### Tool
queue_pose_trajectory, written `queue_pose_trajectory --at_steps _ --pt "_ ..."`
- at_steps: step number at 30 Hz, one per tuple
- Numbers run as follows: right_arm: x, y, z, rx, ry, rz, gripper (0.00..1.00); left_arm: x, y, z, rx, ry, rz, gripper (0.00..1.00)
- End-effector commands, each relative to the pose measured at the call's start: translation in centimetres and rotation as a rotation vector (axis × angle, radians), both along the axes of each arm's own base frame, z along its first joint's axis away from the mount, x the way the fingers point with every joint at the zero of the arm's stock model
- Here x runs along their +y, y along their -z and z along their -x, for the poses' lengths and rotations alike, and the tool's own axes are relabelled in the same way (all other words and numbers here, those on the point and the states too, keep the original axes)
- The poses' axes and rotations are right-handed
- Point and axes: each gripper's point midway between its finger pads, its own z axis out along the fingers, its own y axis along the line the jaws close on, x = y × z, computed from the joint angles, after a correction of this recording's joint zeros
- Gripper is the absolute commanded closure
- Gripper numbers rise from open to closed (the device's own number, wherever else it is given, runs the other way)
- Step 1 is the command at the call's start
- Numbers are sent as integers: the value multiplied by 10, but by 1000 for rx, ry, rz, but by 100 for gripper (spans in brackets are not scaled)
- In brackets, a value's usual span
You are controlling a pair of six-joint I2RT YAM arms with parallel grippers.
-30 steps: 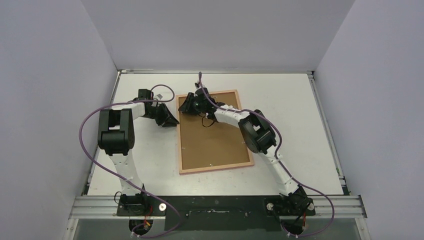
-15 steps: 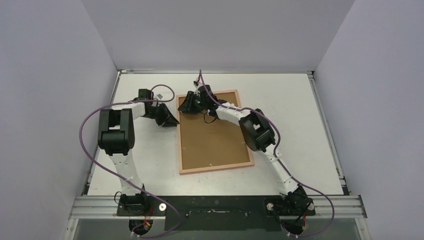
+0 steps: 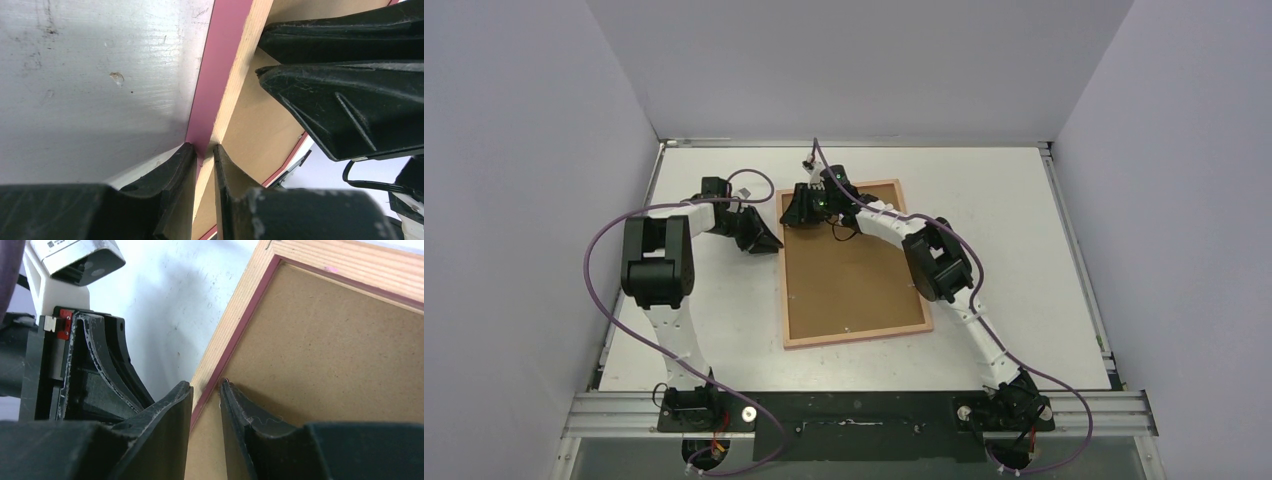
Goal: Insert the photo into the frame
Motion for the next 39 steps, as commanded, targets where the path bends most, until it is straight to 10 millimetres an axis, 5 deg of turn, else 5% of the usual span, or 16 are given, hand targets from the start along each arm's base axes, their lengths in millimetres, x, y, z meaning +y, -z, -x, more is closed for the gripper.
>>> queue_pose_trajectory --at_steps 1,18,39 --pt "-5 50 37 64 -146 117 71 2 36 15 73 41 -91 84" --pt "-9 66 22 -8 -62 183 64 5 37 20 95 58 -106 84" --pt "1 87 59 -1 -221 171 52 6 38 19 106 53 -111 84"
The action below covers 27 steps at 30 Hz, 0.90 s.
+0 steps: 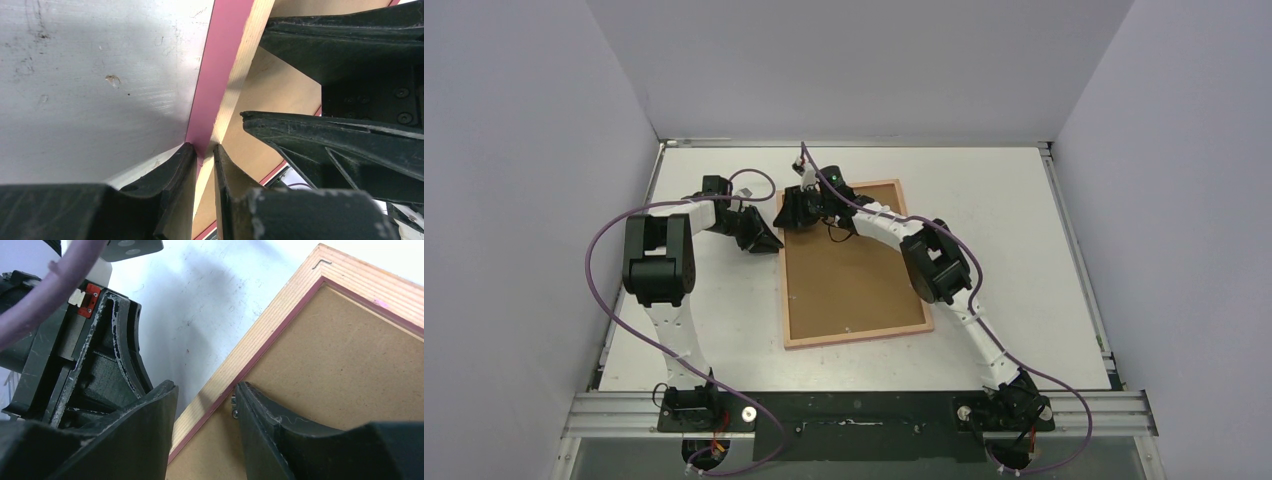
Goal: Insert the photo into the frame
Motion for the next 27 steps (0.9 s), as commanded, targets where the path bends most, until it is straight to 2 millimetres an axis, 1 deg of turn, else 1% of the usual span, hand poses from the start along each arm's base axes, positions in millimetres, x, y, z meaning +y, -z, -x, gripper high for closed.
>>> queue_pose_trajectory --at_steps 1,11,18,22,24,27 --pt "-8 89 53 165 -90 146 52 7 37 17 79 29 -115 84" --pt "-8 88 77 229 -196 106 55 8 38 16 79 29 -118 84" --pt "-7 81 91 263 -269 68 53 9 37 16 80 29 -123 84" --pt "-8 84 95 263 -284 77 50 10 36 15 78 29 -126 84" --pt "-8 89 94 266 -274 86 50 10 36 15 80 28 -124 84" --pt "-6 91 96 260 -271 92 50 10 36 16 81 29 -124 84"
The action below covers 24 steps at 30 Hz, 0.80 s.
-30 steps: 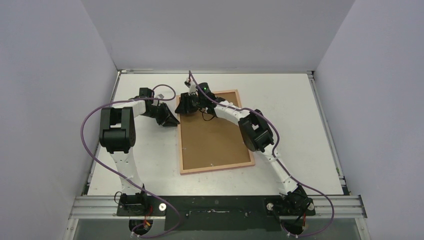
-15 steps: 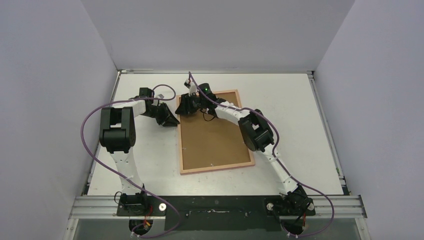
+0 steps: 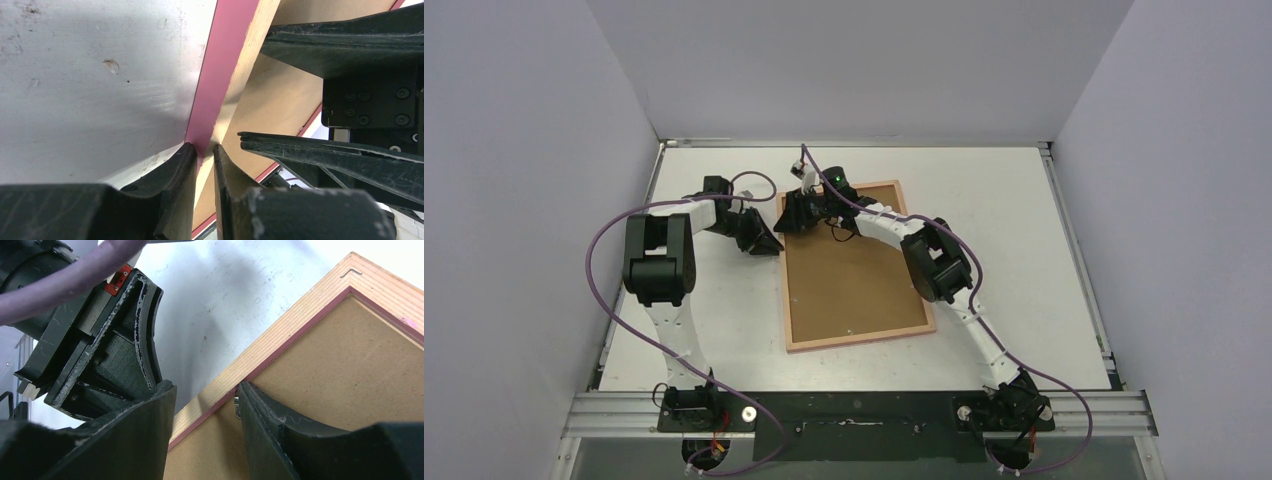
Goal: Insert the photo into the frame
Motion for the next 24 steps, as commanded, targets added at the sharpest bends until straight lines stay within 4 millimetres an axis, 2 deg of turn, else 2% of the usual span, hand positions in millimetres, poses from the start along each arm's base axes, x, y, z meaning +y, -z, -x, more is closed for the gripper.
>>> queue_pose_trajectory --at_steps 1,7,13,17,20,21,24 --pt "-6 92 81 280 -129 168 50 11 36 9 40 27 -124 84" --pt "-8 91 89 297 -159 158 51 11 38 6 41 20 -123 84" --pt "-11 78 113 344 -255 122 52 14 39 0 32 11 -141 85" --pt "-15 74 116 354 -260 117 53 15 41 -3 34 6 -145 85" --pt "-11 67 105 365 -209 85 52 15 41 -4 32 1 -141 85" --pt "-8 61 95 355 -168 56 50 14 41 -4 31 2 -140 85" --pt "1 26 62 327 -31 -68 45 14 36 -5 15 7 -132 85"
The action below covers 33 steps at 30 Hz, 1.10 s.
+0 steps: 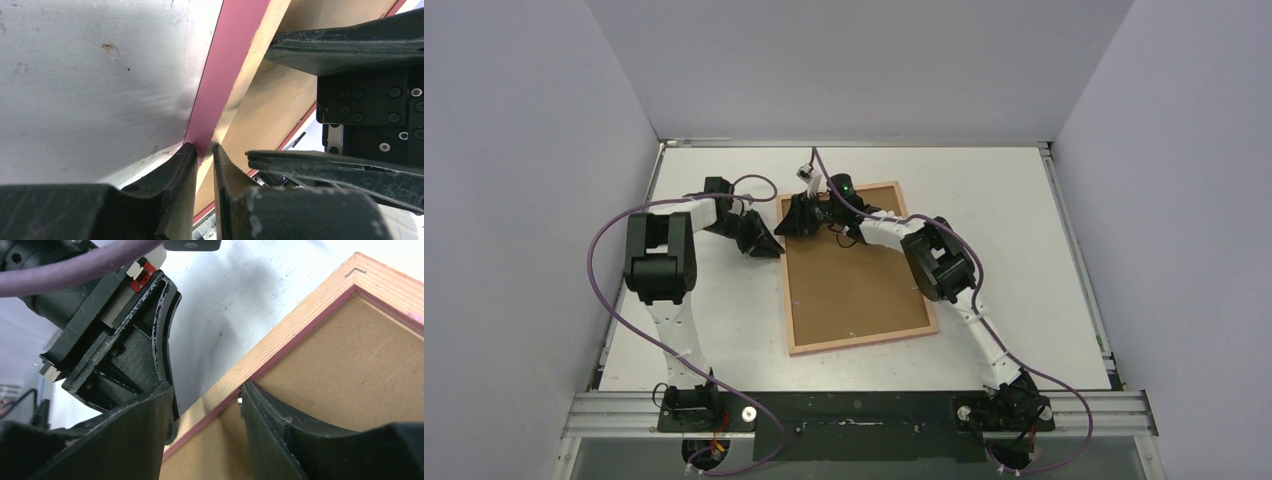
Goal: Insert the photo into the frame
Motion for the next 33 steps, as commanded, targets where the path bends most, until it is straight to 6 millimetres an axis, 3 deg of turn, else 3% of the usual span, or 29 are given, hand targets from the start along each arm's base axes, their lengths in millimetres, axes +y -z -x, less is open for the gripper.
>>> queue_pose_trajectory --at_steps 1,5,10,13,18,20,24,29,33 --pt "5 12 40 305 34 -25 45 16 33 -14 -51 7 -149 85" --pt "0 -39 -3 223 215 -90 44 14 25 -18 -72 8 -136 83" --pt "-34 -60 -39 171 444 -67 42 16 17 -24 -90 -3 -129 78" --pt "-55 -72 -48 136 522 -75 42 17 10 -29 -107 -14 -124 73" --pt "-89 -114 -51 106 593 -129 41 15 -6 -37 -142 -21 -110 62" --pt "-110 -126 -52 87 640 -97 41 26 -13 -43 -156 -51 -104 61" --pt "-168 -128 -48 49 769 106 40 31 -32 -48 -206 -56 -102 58" --pt "-259 -105 -31 36 937 436 37 35 -52 -41 -265 -53 -121 55" --pt "-300 -85 -14 110 959 584 35 35 -59 -32 -290 -71 -127 54"
